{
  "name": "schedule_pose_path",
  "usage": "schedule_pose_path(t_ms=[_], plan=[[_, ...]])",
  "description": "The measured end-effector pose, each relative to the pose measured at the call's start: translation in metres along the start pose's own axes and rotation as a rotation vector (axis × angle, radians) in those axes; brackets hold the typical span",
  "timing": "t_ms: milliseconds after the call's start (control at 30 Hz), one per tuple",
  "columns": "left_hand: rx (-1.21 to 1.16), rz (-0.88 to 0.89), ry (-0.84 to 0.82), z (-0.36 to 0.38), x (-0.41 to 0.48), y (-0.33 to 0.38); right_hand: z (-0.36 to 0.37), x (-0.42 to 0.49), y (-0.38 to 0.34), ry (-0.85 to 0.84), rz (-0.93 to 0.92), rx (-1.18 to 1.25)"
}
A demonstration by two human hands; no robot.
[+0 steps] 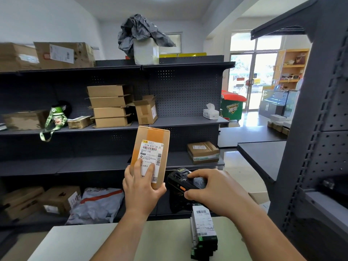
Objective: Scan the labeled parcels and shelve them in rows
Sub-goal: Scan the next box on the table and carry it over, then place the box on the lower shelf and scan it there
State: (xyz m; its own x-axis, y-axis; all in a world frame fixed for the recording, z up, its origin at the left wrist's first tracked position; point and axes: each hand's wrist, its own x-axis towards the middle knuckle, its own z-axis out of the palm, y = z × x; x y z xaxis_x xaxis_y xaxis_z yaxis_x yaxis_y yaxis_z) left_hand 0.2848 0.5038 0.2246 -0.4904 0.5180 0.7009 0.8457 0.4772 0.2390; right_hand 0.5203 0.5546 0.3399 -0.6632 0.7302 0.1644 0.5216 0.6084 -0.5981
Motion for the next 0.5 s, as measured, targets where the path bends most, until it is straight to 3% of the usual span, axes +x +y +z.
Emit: schedule_pose_path(t_ms=[500], plan=[[-0.005, -0.003, -0.03, 0.003, 0.003, -0.023, 0.015, 0.009, -0.013, -0.027, 0.025, 0.032]])
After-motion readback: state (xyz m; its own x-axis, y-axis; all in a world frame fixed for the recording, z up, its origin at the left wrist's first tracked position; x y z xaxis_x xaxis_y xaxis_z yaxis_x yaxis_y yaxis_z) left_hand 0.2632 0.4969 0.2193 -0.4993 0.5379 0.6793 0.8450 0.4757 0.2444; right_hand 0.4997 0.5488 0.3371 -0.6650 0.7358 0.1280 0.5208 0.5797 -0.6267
